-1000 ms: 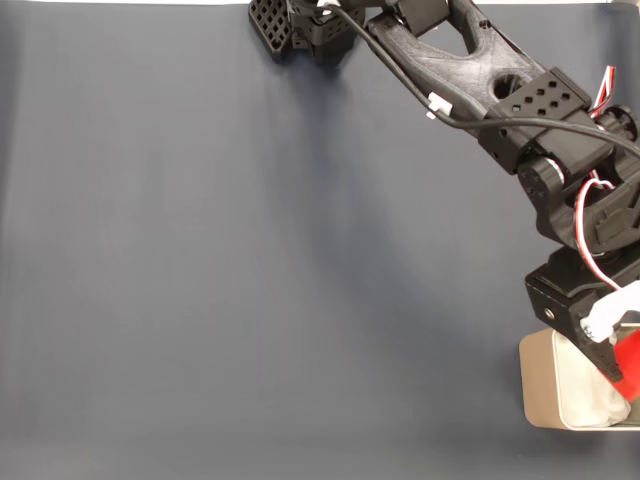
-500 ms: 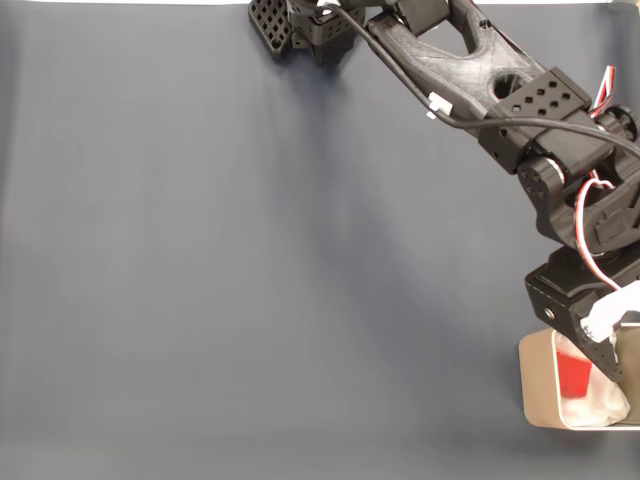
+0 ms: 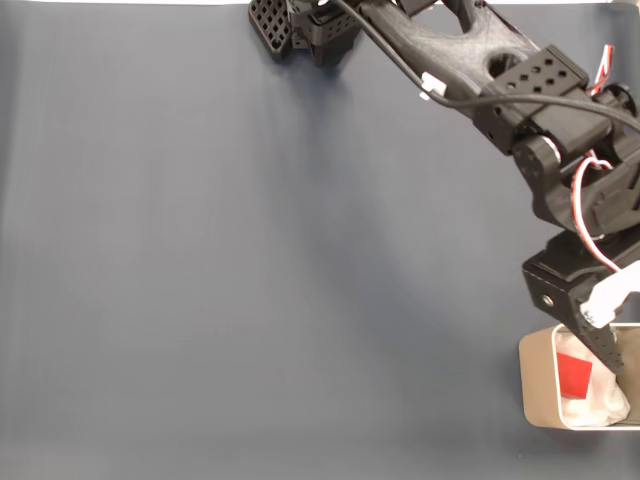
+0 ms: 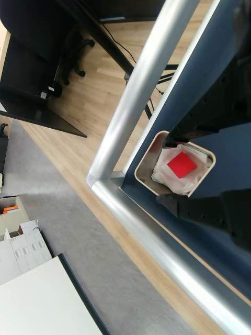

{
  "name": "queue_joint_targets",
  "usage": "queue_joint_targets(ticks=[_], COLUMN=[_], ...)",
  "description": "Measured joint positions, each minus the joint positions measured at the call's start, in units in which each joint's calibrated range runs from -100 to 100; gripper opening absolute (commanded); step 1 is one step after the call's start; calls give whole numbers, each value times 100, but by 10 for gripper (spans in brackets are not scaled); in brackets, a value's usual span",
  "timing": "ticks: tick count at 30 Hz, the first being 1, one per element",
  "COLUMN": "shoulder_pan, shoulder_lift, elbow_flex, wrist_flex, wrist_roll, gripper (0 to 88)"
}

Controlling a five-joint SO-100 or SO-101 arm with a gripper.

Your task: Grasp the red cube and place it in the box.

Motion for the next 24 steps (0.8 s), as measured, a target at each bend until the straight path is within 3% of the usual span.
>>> queue_joint_targets(ticks=[4, 24], shoulder_pan=[171, 1402], shoulder_lift=[-330, -3821], elbow_flex=[262, 3743], wrist_flex=[0, -8], wrist_roll=[-20, -161], gripper=[1, 0])
